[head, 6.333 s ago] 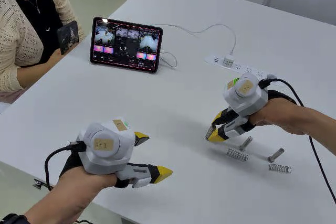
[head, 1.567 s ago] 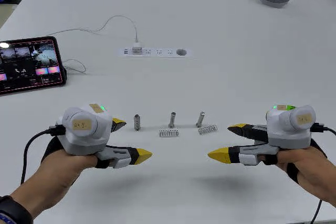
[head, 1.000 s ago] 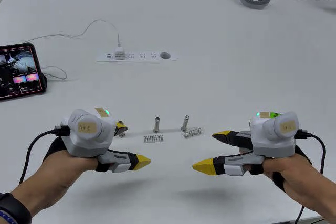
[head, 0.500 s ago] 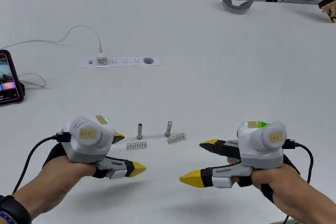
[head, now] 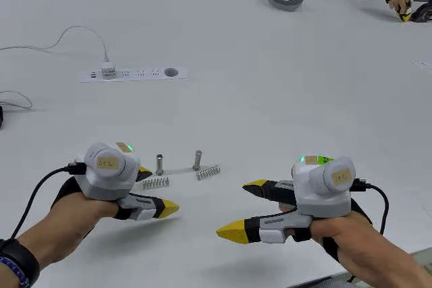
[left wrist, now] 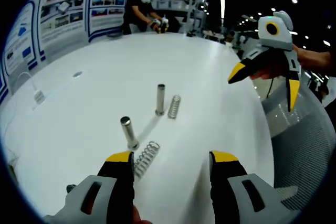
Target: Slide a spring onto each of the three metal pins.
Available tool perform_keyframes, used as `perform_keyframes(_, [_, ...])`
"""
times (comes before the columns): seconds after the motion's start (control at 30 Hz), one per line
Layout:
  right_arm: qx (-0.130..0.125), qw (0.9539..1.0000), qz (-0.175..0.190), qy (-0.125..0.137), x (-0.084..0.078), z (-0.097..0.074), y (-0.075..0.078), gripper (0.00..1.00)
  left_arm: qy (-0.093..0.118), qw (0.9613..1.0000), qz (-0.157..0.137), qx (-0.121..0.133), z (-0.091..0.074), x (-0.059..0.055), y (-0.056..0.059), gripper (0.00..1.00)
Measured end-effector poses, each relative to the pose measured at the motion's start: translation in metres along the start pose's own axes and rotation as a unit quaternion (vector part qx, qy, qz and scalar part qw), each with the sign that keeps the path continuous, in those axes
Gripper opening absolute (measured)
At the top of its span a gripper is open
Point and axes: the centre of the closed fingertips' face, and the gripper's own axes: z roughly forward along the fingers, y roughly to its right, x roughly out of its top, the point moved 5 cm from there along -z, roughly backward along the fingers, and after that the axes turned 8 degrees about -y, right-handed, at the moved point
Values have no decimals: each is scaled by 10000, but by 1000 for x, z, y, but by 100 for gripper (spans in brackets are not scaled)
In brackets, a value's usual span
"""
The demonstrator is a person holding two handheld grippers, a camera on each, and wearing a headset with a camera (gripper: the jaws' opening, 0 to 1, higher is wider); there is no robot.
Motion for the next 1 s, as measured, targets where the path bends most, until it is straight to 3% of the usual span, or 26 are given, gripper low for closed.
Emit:
perform_keyframes(0.33, [-49, 10000, 79, 5, -5, -7, 0, 74, -178, 9997, 2, 139, 11, -8, -5, 50])
perform_keyframes(0.57, [-82, 9999, 104, 2, -5, -10, 0, 73, -185, 9992, 59, 341, 9, -15, -10, 37])
perform_keyframes(0.8, [-53, 10000, 70, -23, -4, -8, -4, 73, -321, 9973, 326, 571, 3, -19, -9, 26])
perform_keyframes(1.0, [-25, 10000, 23, -54, -4, -6, -6, 73, -283, 9972, 376, 588, 2, -21, -5, 12])
